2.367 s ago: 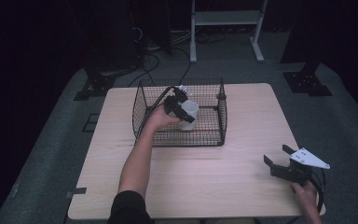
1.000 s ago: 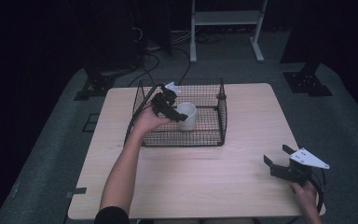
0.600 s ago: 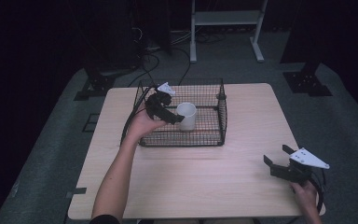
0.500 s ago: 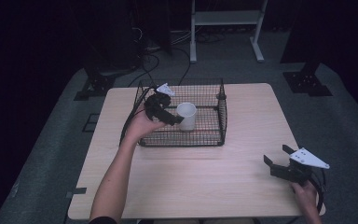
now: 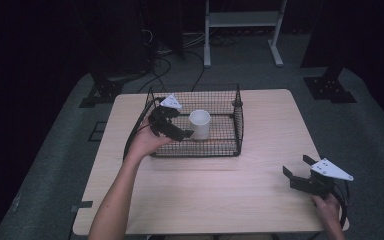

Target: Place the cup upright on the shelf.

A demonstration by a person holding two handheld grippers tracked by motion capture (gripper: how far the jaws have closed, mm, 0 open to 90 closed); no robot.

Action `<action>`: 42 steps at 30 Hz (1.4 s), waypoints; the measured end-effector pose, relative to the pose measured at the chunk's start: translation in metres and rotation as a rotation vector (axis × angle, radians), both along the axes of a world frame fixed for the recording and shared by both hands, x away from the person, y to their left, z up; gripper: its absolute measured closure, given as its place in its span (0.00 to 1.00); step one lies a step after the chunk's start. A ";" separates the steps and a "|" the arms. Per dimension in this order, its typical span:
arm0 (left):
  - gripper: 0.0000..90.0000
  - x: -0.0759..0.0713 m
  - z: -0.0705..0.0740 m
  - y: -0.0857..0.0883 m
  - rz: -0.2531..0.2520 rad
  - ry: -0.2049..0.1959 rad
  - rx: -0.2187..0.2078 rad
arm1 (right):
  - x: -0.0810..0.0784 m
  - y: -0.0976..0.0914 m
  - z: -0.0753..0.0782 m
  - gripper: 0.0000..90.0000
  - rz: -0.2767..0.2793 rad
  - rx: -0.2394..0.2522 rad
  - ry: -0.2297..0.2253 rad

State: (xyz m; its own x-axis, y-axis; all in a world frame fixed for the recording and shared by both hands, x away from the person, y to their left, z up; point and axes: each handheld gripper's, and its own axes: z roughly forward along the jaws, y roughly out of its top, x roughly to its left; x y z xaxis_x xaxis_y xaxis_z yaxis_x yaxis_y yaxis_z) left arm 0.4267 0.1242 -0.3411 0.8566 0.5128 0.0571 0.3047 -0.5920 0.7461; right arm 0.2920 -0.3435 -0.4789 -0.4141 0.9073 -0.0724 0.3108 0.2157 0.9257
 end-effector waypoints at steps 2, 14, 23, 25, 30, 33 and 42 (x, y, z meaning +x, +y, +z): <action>0.08 -0.004 0.000 0.001 0.000 -0.004 -0.008 | 0.000 0.000 0.000 0.15 0.000 -0.001 -0.001; 0.08 -0.035 -0.003 0.013 0.011 -0.044 -0.045 | 0.000 0.000 0.000 0.15 -0.001 0.002 0.001; 0.08 -0.051 -0.005 0.020 0.014 -0.062 -0.079 | 0.000 0.000 0.000 0.15 -0.003 0.003 0.002; 0.08 -0.056 -0.006 0.021 0.013 -0.064 -0.085 | 0.000 0.000 0.000 0.14 -0.003 0.002 0.002; 0.08 -0.068 -0.009 0.026 0.021 -0.085 -0.097 | 0.000 0.000 0.000 0.15 -0.002 0.000 0.002; 0.08 -0.074 -0.012 0.028 0.023 -0.087 -0.106 | 0.000 0.000 0.000 0.15 -0.002 -0.001 0.002; 0.08 -0.090 -0.024 0.034 0.032 -0.086 -0.130 | 0.000 0.000 0.000 0.14 -0.004 -0.001 0.002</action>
State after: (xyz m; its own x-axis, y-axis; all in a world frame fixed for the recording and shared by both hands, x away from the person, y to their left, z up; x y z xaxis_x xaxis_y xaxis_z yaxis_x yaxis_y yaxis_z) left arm 0.3363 0.1584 -0.3654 0.8347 0.5474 0.0609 0.2531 -0.4795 0.8402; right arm 0.2923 -0.3433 -0.4790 -0.4108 0.9088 -0.0728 0.3131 0.2156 0.9249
